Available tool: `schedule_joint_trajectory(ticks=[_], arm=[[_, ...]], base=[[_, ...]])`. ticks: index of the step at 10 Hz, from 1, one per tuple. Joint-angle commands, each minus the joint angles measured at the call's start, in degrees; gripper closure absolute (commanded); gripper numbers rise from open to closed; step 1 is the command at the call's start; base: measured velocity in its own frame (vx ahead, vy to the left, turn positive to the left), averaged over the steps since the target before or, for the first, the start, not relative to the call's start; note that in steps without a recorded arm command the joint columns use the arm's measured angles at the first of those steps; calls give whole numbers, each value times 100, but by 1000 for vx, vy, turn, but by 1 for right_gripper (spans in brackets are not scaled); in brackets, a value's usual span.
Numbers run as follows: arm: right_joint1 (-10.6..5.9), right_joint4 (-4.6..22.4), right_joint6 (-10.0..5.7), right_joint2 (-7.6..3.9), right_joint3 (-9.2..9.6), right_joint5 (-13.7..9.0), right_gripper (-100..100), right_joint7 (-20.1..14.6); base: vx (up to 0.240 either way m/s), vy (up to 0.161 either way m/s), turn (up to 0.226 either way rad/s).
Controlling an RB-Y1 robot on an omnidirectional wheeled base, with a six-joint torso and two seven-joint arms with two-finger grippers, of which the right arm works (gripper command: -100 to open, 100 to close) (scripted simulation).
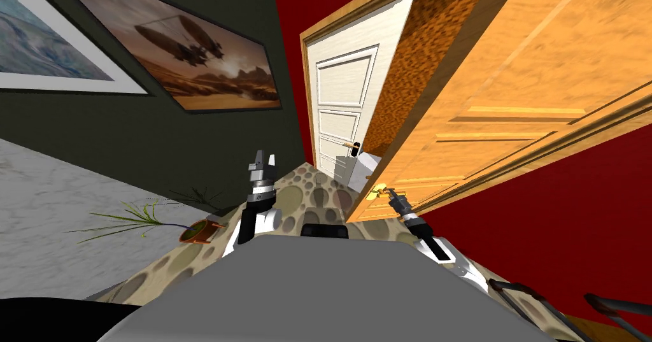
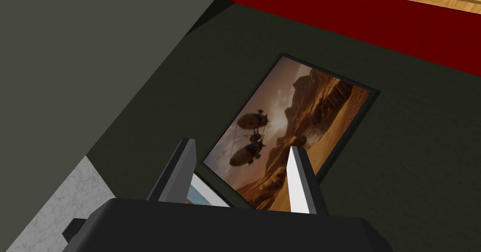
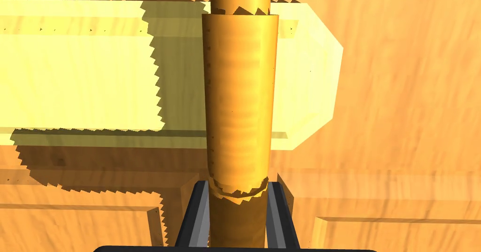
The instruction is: Pull the door open
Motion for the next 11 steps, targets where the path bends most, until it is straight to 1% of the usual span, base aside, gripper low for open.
schedule_joint_trajectory(ticks=[1, 8, 9, 10, 11], arm=[[15, 42, -123, -36, 16, 16, 100, -41], [68, 283, -615, -223, 35, 76, 100, -200], [74, 307, -663, -241, 37, 82, 100, -215], [56, 301, -607, -243, 21, 73, 100, -203], [62, 360, -692, -266, 36, 91, 100, -226]], base=[[-230, -78, 176], [-212, -91, 141], [-210, -101, 120], [-88, -44, 25], [-120, -41, 130]])
